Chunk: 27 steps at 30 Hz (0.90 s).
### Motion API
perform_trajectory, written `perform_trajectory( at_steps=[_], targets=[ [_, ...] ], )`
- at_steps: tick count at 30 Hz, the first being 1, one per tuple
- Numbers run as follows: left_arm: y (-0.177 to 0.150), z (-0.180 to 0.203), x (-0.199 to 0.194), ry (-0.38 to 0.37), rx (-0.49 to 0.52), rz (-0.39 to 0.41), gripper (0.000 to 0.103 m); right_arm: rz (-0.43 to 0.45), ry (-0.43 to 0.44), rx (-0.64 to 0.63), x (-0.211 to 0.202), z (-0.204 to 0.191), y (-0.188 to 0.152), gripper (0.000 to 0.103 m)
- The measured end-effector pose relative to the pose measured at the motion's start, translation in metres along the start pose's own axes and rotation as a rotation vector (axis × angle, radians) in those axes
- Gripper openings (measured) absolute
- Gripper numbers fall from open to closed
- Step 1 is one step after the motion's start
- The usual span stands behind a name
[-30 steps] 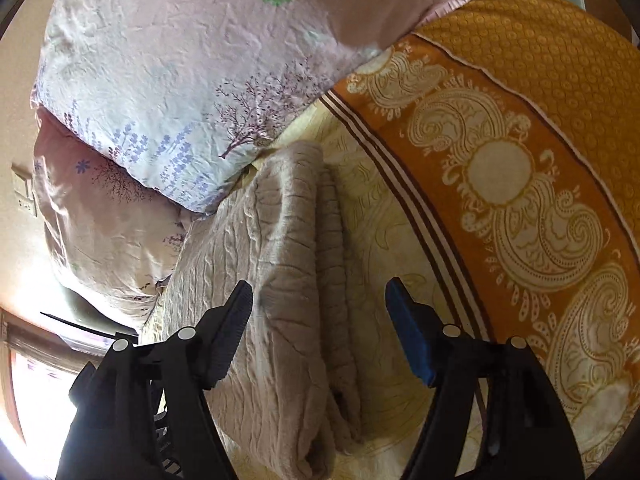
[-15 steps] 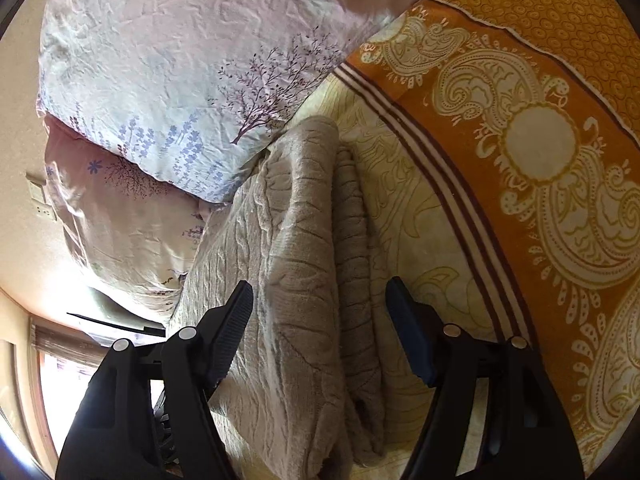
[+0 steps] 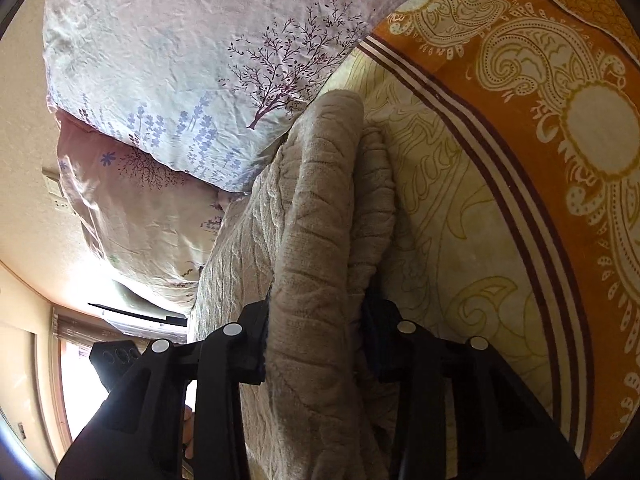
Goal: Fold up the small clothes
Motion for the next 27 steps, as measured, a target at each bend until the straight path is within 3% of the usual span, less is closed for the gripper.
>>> perform_trajectory(
  at_steps=[2,4,10,15,18,20,24,27],
  targets=[
    [0.001,-0.012,0.013,0.004,-0.053,-0.075,0.096,-0.003,0.000,-0.004,0.000,0.000,0.000,0.037],
    [-0.001,-0.017,0.025,0.009,-0.056,-0.132,0.085,-0.005,0.004,-0.011,-0.002,0.001,0.001,0.037],
    [-0.001,-0.015,0.051,-0.005,-0.057,-0.213,0.084,-0.007,0.017,-0.022,-0.006,0.002,0.001,0.037],
    [0.002,-0.010,0.063,-0.008,-0.035,-0.209,0.084,-0.006,0.023,-0.020,-0.006,0.003,0.001,0.037],
    [-0.005,-0.002,0.072,-0.096,-0.116,-0.244,0.064,-0.002,0.028,-0.026,-0.008,0.002,0.000,0.037],
    [-0.004,-0.003,0.072,-0.121,-0.176,-0.223,0.062,-0.003,0.041,-0.019,-0.007,0.000,-0.001,0.037],
    [-0.003,-0.007,0.066,-0.193,-0.250,-0.202,0.042,-0.003,0.101,0.014,-0.010,-0.005,-0.003,0.033],
    [0.003,-0.005,0.058,-0.239,-0.283,-0.183,0.037,-0.007,0.154,0.027,-0.013,-0.019,-0.008,0.032]
  ],
)
Point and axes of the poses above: each gripper's, at about its wrist camera, not at the fingertips, and x roughly the way its jaws point, z to its right, y to its top, the point moved 10 cm from there along x, roughly the way its jaws point, and after that the axes turned 11 degrees about z, right-handed, at the moved point
